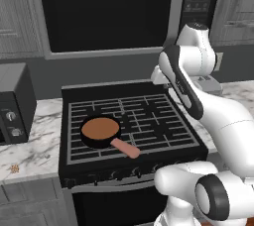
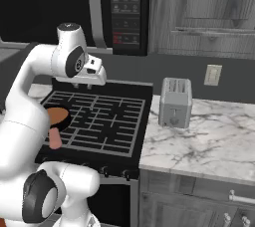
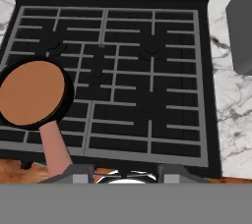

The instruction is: Pick up the sugar cube(s) and place them in the saucepan with hot chocolate.

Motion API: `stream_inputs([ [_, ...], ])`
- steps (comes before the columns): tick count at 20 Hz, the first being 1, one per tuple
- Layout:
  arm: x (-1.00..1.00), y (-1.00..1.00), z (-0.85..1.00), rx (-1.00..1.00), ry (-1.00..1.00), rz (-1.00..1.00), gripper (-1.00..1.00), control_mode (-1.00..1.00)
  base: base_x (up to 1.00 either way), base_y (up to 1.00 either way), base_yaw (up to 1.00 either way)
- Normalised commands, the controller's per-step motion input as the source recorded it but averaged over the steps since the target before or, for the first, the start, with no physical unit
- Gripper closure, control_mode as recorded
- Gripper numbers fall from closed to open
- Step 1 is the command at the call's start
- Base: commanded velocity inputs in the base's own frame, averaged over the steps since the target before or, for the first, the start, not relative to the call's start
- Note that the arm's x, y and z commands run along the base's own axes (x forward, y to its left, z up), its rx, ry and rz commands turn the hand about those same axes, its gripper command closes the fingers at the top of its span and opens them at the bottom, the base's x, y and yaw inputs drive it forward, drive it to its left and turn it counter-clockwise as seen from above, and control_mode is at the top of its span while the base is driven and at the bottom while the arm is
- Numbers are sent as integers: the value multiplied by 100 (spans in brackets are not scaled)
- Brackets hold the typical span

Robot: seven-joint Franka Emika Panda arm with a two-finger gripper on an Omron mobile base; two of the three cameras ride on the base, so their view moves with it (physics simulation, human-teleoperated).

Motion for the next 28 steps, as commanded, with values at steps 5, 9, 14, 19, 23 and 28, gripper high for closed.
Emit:
stream_inputs([
  [5, 0, 0, 0, 0, 0, 0, -100, 100, 0, 0, 0],
  [9, 0, 0, 0, 0, 0, 0, -100, 100, -2, 0, 0],
  [14, 0, 0, 0, 0, 0, 0, -100, 100, -2, 24, -2],
  [19, 0, 0, 0, 0, 0, 0, -100, 100, -3, 48, -4],
  [23, 0, 0, 0, 0, 0, 0, -100, 100, -1, 51, -5],
  [28, 0, 0, 0, 0, 0, 0, -100, 100, 0, 54, -3],
])
